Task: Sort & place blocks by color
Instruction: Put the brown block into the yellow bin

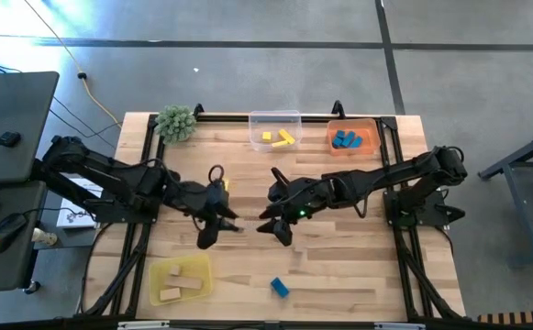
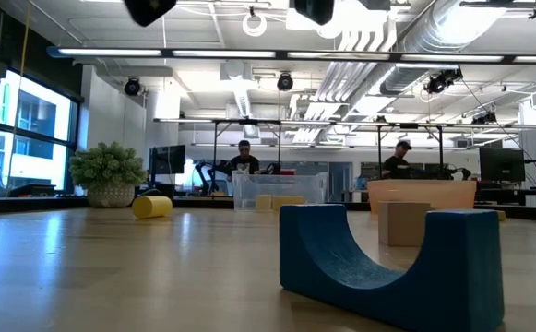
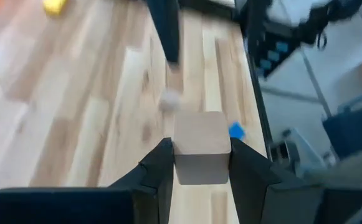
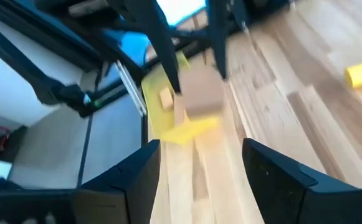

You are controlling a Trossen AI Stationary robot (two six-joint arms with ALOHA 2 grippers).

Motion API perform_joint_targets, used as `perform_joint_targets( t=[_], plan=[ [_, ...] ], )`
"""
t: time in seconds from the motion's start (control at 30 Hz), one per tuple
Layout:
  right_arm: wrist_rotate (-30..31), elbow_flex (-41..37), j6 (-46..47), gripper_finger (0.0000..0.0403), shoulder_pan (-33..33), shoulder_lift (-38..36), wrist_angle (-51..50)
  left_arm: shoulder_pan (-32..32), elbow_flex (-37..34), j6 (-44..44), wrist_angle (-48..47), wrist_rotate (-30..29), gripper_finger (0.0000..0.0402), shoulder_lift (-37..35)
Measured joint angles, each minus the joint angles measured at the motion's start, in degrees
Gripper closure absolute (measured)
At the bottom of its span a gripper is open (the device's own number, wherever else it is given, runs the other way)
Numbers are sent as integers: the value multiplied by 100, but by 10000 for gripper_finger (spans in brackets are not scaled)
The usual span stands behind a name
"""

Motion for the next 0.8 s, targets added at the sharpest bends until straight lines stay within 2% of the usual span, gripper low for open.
perform_joint_targets(
  t=[0.2, 0.5, 0.8],
  plan=[
    [-117, 0, -4, 188, 2, 0, -573, -572, 0, -665, -1111, 19, 304, 0],
    [-117, 0, -204, 188, 4, -2, -1013, -1699, 0, -2271, -2147, 21, 304, 12],
    [-115, 0, -520, 188, 4, -4, -1218, -2641, 0, -3663, -2381, 23, 304, 476]
  ],
)
